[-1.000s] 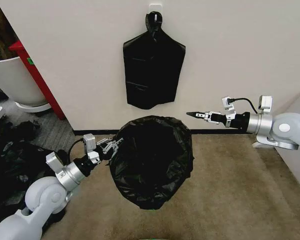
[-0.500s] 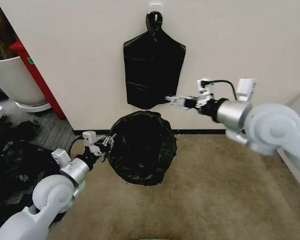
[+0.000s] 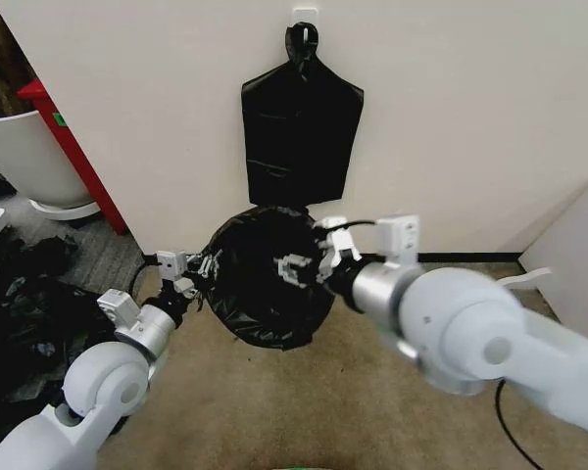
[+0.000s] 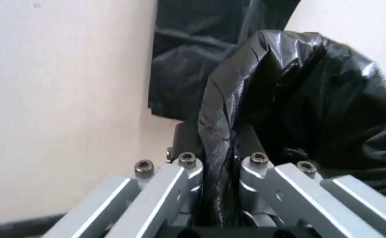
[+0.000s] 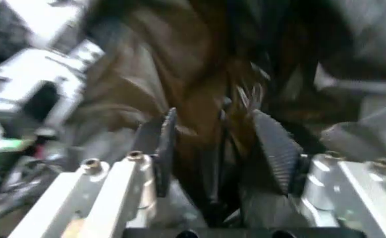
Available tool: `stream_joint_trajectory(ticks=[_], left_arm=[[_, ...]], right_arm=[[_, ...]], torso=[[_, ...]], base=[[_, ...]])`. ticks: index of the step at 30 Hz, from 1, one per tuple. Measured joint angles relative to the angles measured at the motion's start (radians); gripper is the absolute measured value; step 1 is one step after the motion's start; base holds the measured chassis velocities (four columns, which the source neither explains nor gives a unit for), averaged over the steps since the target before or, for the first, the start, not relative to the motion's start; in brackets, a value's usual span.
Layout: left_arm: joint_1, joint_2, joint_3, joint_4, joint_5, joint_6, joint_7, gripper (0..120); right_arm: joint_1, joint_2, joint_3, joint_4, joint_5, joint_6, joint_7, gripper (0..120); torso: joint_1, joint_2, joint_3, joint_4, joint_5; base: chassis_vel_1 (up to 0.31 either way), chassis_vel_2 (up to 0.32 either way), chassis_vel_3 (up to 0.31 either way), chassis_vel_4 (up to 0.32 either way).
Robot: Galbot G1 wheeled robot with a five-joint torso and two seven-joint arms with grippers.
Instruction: Place the garbage bag over the trash bin.
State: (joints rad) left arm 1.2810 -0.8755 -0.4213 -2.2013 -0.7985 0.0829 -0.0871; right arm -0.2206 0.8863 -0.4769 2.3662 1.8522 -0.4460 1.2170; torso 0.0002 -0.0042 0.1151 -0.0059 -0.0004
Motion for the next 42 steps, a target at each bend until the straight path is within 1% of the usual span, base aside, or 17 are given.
stream_joint_trajectory(ticks=[4, 6, 7, 10, 12, 16, 20, 25, 34, 42], left_arm=[[0.007, -0.007, 0.002, -0.005, 0.064, -0.031, 0.003, 4], [0.009, -0.009, 0.002, -0.009, 0.08, -0.039, 0.005, 4], [0.009, -0.009, 0.002, -0.009, 0.08, -0.039, 0.005, 4], [0.012, -0.012, 0.003, -0.017, 0.097, -0.046, 0.009, 4], [0.018, -0.016, 0.005, -0.028, 0.114, -0.05, 0.013, 4], [0.034, -0.021, 0.01, -0.048, 0.149, -0.061, 0.027, 4], [0.043, -0.023, 0.013, -0.047, 0.181, -0.071, 0.033, 4], [0.038, -0.025, 0.015, -0.048, 0.178, -0.071, 0.031, 4], [0.055, -0.028, 0.01, -0.074, 0.162, -0.065, 0.033, 4], [0.067, -0.03, 0.002, -0.099, 0.153, -0.058, 0.048, 4]], right_arm=[[0.003, 0.029, -0.081, -0.049, -0.052, 0.0, 0.068, 27], [0.0, 0.035, -0.107, -0.06, -0.073, -0.001, 0.09, 17], [0.0, 0.035, -0.107, -0.06, -0.073, -0.001, 0.09, 17], [-0.001, 0.035, -0.131, -0.074, -0.096, 0.014, 0.117, 4], [0.002, 0.037, -0.139, -0.086, -0.107, 0.031, 0.129, 0], [0.006, 0.05, -0.141, -0.1, -0.119, 0.049, 0.141, 0], [0.017, 0.068, -0.141, -0.088, -0.103, 0.064, 0.149, 0], [0.02, 0.096, -0.141, -0.117, -0.116, 0.063, 0.148, 0], [0.012, 0.14, -0.169, -0.226, -0.213, 0.049, 0.133, 0], [0.004, 0.134, -0.18, -0.296, -0.255, 0.044, 0.129, 0]], torso=[[0.0, 0.0, 0.0, 0.0, 0.0002], [0.0, 0.0, 0.0, 0.0, 0.0001], [0.0, 0.0, 0.0, 0.0, 0.0001], [0.0, 0.0, 0.0, -0.0002, 0.0003], [0.0, 0.0, 0.0, -0.0001, 0.0004], [0.0, 0.0, 0.0, -0.0001, 0.0006], [0.0, 0.0, 0.0, -0.0001, 0.0004], [0.0, 0.0, 0.0, -0.0001, 0.0004], [0.0, 0.0, 0.0, -0.0001, 0.0003], [0.0, 0.0, 0.0, -0.0001, 0.0005]], base=[[0.0, 0.0, 0.0, 0.0], [0.0, 0.0, 0.0, 0.0], [0.0, 0.0, 0.0, 0.0], [0.0, 0.0, 0.0, 0.0], [0.0, 0.0, 0.0, 0.0], [0.0, 0.0, 0.0, 0.0], [0.0, 0.0, 0.0, 0.0], [0.0, 0.0, 0.0, 0.0], [0.0, 0.0, 0.0, 0.0], [0.0, 0.0, 0.0, 0.0]])
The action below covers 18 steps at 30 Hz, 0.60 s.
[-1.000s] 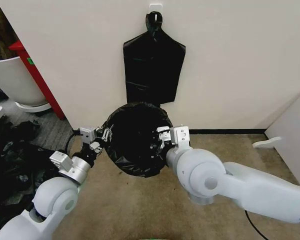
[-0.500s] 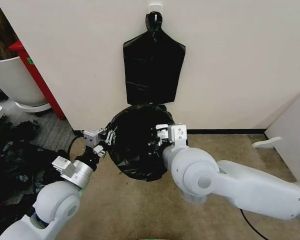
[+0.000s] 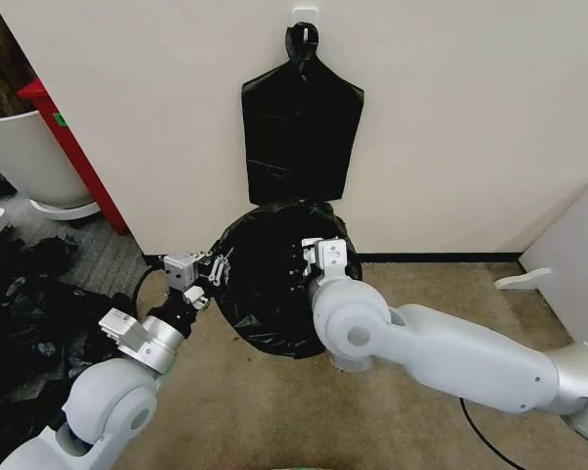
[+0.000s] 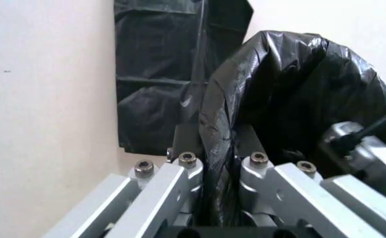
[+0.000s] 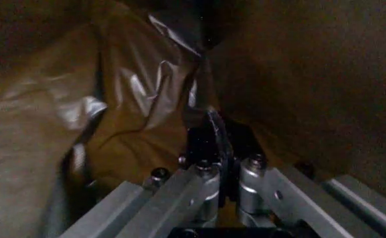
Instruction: Place the garbage bag over the trash bin.
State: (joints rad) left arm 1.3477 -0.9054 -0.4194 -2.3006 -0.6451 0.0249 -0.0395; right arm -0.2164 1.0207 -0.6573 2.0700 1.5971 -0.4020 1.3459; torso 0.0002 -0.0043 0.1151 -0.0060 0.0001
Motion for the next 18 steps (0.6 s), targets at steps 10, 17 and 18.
stream_joint_trajectory(ticks=[10, 17, 18], left_arm=[[0.016, -0.006, 0.001, -0.005, 0.018, 0.0, 0.029, 4], [0.015, -0.006, 0.005, -0.006, 0.02, -0.001, 0.032, 4], [0.019, -0.006, 0.005, -0.01, 0.02, -0.001, 0.033, 4]], right_arm=[[0.008, 0.018, -0.005, 0.009, 0.024, 0.02, 0.017, 0], [0.016, 0.043, 0.003, -0.008, 0.029, 0.016, 0.013, 0], [0.016, 0.046, 0.007, -0.018, 0.025, 0.014, 0.01, 0]], torso=[[0.0, 0.0, 0.0, 0.0001, 0.0], [0.0, 0.0, 0.0, 0.0, -0.0001], [0.0, 0.0, 0.0, 0.0, -0.0001]], base=[[0.0, 0.0, 0.0, 0.0], [0.0, 0.0, 0.0, 0.0], [0.0, 0.0, 0.0, 0.0]])
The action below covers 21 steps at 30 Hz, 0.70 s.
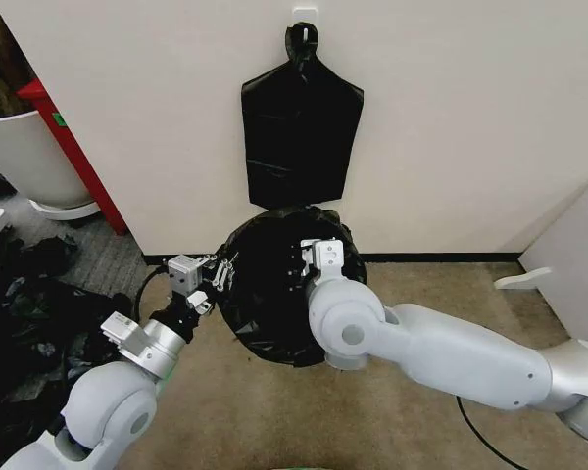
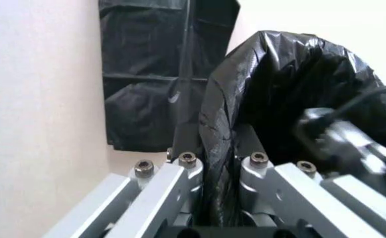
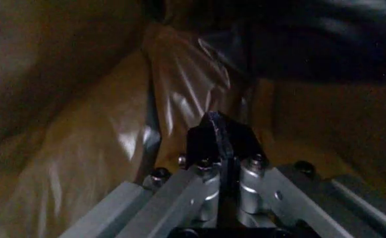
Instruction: Place the garbage bag over the trash bin.
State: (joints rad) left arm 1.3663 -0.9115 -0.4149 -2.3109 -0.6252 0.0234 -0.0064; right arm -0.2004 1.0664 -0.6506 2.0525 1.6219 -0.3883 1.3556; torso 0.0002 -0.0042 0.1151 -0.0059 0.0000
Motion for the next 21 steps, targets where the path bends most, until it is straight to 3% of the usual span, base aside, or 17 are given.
stream_joint_trajectory(ticks=[13, 21], left_arm=[[0.021, -0.001, 0.007, -0.031, -0.001, -0.003, 0.015, 4], [0.017, -0.001, 0.0, -0.038, -0.027, -0.001, 0.009, 4]], right_arm=[[0.002, 0.07, 0.005, -0.079, -0.026, -0.005, -0.012, 0], [-0.008, 0.057, 0.006, -0.079, -0.023, -0.005, -0.026, 0]], torso=[[0.0, 0.0, 0.0, 0.0, 0.0001], [0.0, 0.0, 0.0, 0.0, 0.0002]], base=[[0.0, 0.0, 0.0, 0.0], [0.0, 0.0, 0.0, 0.0]])
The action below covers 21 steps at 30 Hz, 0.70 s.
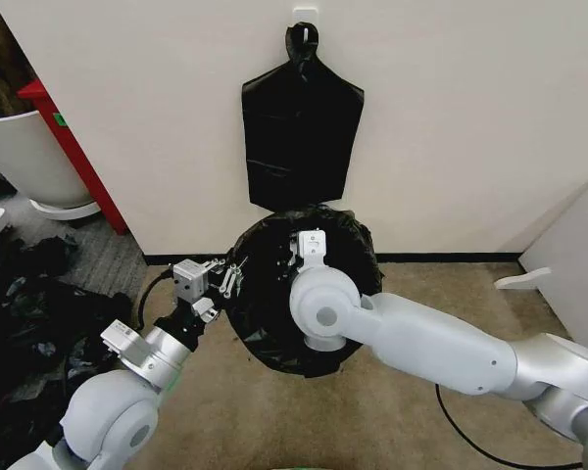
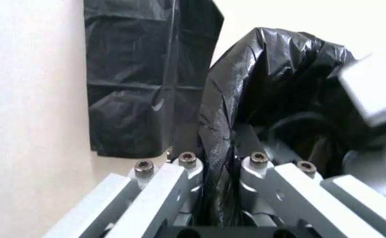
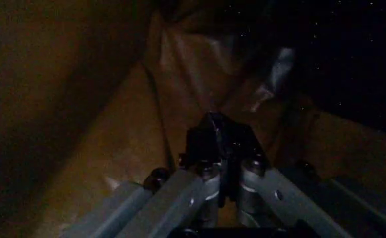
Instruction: Place the garbage bag over the trash bin.
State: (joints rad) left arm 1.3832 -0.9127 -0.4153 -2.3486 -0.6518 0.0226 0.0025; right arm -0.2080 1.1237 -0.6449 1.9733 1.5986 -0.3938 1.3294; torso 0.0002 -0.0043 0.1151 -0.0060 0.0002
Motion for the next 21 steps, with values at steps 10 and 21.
stream_joint_trajectory(ticks=[10, 21], left_arm=[[0.023, -0.003, -0.001, -0.027, -0.005, 0.003, 0.007, 4], [0.012, -0.003, -0.015, 0.013, 0.001, 0.01, -0.007, 4]], right_arm=[[0.004, -0.003, 0.013, -0.009, 0.013, 0.0, -0.016, 0], [0.019, -0.039, 0.006, 0.097, 0.064, -0.008, -0.034, 0]], torso=[[0.0, 0.0, 0.0, 0.0, -0.0001], [0.0, 0.0, 0.0, 0.0, -0.0002]], base=[[0.0, 0.0, 0.0, 0.0], [0.0, 0.0, 0.0, 0.0]])
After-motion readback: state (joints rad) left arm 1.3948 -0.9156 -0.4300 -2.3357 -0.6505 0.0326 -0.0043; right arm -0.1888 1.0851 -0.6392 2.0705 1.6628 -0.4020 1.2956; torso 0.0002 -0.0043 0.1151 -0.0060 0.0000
